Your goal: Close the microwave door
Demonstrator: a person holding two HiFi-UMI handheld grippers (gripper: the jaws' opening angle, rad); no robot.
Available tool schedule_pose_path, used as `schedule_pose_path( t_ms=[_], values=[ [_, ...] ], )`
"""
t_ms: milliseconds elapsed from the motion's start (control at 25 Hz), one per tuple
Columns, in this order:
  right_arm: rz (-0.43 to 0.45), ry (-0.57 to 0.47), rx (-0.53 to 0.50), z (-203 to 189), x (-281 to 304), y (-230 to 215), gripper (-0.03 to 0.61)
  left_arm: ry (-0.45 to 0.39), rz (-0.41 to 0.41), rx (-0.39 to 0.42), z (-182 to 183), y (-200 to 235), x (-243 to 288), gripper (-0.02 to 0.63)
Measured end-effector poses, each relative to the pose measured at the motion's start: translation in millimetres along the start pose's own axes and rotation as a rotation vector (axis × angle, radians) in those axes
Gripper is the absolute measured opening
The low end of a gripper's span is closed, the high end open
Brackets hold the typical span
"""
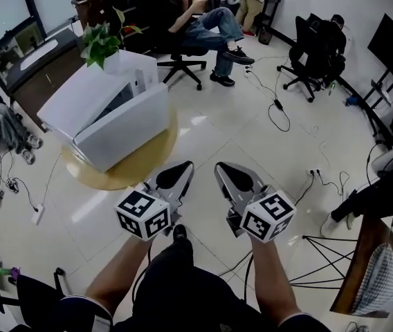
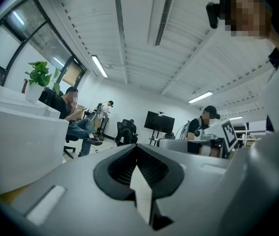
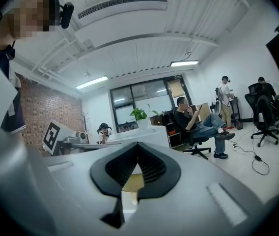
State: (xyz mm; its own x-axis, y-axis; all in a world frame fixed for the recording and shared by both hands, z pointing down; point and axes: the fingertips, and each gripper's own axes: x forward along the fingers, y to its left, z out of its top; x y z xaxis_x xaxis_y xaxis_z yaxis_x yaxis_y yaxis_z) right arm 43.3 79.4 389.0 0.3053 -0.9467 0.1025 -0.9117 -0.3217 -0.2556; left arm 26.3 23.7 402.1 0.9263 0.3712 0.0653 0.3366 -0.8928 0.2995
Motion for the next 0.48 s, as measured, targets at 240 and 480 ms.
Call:
schedule_pose_path(
  t_ms=[240,480],
  values=[
    [0.017,0.029,-0.011,21,59,-42,0.002,0.001,0.037,-0.002,16,56,37,0.012],
    [0.059,0.055,-0.020,26,117,-68,0.002,-0.004,0.108,-0.001,28,110,53,0.012]
  ],
)
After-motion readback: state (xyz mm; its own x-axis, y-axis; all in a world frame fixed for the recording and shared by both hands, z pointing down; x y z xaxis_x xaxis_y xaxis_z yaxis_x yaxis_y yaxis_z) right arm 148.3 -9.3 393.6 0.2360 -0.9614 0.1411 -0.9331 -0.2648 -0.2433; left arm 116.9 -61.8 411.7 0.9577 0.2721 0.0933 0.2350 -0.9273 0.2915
